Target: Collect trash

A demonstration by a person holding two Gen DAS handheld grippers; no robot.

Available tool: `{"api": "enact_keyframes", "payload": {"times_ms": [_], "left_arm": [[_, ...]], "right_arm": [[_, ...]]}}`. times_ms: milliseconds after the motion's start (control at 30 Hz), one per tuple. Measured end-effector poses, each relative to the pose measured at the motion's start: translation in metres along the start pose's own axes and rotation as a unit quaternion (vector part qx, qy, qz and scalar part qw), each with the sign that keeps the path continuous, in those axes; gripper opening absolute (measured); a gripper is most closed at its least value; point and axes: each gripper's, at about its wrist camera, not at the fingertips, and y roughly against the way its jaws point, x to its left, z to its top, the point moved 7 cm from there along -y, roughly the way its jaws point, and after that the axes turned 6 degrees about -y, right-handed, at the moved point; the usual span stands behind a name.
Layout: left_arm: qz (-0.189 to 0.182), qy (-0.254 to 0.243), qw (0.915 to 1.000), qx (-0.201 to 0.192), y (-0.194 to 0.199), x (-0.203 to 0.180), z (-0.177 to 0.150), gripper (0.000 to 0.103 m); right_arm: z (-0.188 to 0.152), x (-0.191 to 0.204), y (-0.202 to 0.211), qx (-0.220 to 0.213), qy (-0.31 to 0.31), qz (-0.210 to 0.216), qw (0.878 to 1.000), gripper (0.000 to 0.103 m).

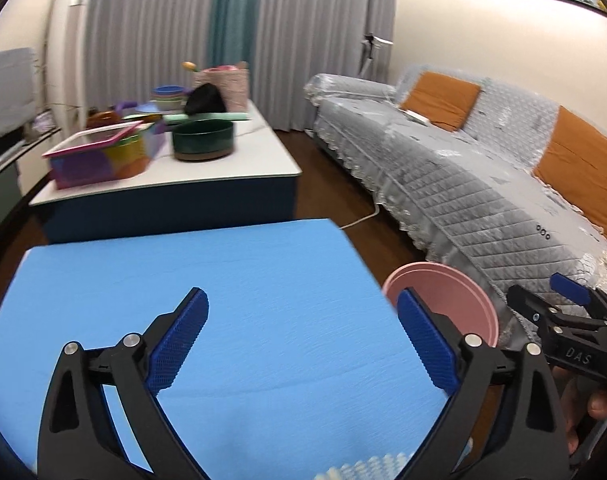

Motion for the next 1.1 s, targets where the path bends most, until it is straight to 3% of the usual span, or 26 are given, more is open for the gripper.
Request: {"api": "enact_keyframes", "payload": {"times_ms": [367, 633, 1100], "left_arm": [[0.057, 0.02, 0.9981, 0.01, 0.06, 0.033, -0.062, 0.093], [0.083, 0.059, 0.9945, 0.025, 0.077, 0.049, -0.102, 0.095], [0.099, 0.082, 0.9911, 0.036, 0.08, 0.067, -0.118, 0.095]], "right_arm": [[-0.047, 0.049, 0.044, -0.019, 0.018, 0.02, 0.999, 0.098], [-0.069, 0.07, 0.05, -0.013, 0.044, 0.026, 0.999, 0.098], [-0.089, 0.088, 0.042, 0.005, 0.066, 0.031, 0.997, 0.098]]}}
